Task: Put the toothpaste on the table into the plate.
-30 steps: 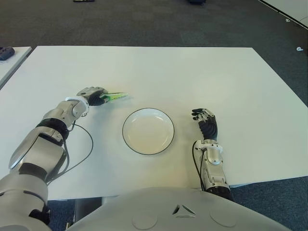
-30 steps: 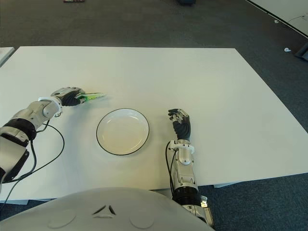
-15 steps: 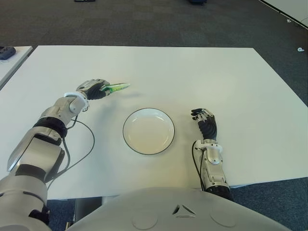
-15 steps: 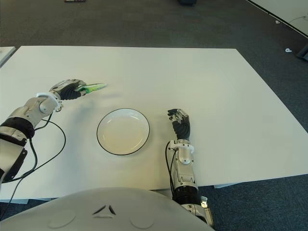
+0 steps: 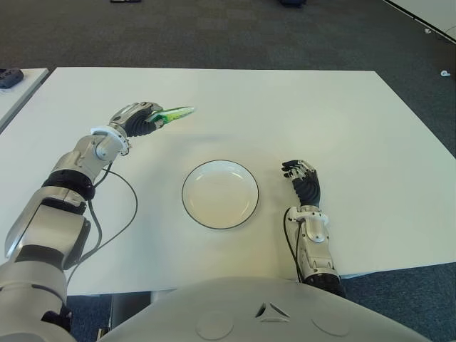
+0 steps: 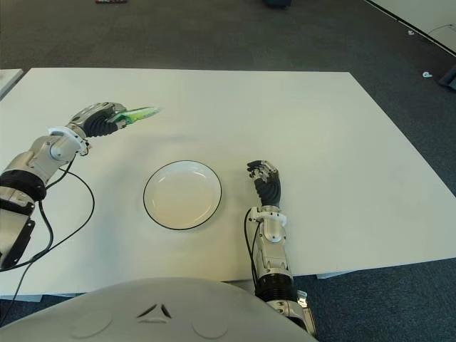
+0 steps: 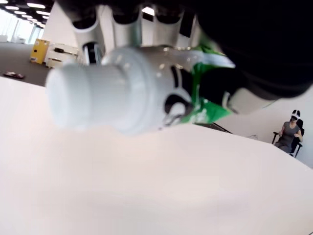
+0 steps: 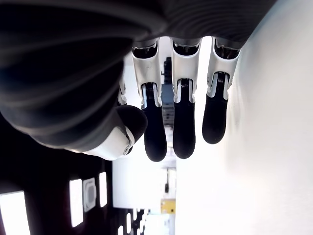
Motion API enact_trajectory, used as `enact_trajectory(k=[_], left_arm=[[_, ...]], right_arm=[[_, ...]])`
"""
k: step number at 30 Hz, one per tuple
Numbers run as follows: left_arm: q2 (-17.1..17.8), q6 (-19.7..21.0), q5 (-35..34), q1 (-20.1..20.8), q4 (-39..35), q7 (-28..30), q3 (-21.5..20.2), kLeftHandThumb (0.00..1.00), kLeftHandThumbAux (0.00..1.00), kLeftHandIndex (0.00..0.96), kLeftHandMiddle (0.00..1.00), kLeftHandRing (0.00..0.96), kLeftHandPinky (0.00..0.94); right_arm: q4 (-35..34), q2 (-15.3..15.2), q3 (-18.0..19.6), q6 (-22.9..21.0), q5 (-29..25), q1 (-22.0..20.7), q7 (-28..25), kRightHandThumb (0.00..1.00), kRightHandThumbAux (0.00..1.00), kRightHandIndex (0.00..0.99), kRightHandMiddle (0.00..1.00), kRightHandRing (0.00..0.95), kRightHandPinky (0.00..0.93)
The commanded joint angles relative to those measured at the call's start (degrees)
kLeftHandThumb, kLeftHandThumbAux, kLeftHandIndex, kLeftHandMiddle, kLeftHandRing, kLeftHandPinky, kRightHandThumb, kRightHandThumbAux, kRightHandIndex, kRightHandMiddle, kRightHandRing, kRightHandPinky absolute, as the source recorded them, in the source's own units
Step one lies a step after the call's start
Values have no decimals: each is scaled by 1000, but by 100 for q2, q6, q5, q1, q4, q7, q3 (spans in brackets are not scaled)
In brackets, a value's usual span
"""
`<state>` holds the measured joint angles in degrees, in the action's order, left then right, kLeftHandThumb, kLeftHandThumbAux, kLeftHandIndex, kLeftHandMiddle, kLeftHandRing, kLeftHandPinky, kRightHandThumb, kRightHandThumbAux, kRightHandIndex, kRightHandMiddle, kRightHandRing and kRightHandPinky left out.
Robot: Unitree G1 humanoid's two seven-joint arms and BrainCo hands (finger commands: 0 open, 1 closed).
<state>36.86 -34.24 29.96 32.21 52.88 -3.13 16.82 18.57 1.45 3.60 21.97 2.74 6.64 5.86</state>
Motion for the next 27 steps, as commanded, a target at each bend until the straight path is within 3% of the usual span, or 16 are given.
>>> enact_trajectory(k=[1,10,15,27], left_arm=[[58,-27,-188,-194,-461,203,-138,714,710,439,800,806,778],[51,185,-503,-767,-1842,643,-409,715,710,439,798,804,761],[-26,381,-591,-1506,-3573,1017,-409,714,710,439,787,790,740],[-348,416,-477,-1923,-4601,1657,-42,713,710,439,779,780,766]], right_arm=[[108,18,-6,68,-41,-55,-12,707,729,427,461,435,428],[153,38,-6,97,-21,-67,32,708,730,428,455,425,423],[94,34,-12,-28,-3,-52,44,708,730,427,449,420,418],[94,6,-27,-16,17,-42,42,706,730,427,447,419,417]])
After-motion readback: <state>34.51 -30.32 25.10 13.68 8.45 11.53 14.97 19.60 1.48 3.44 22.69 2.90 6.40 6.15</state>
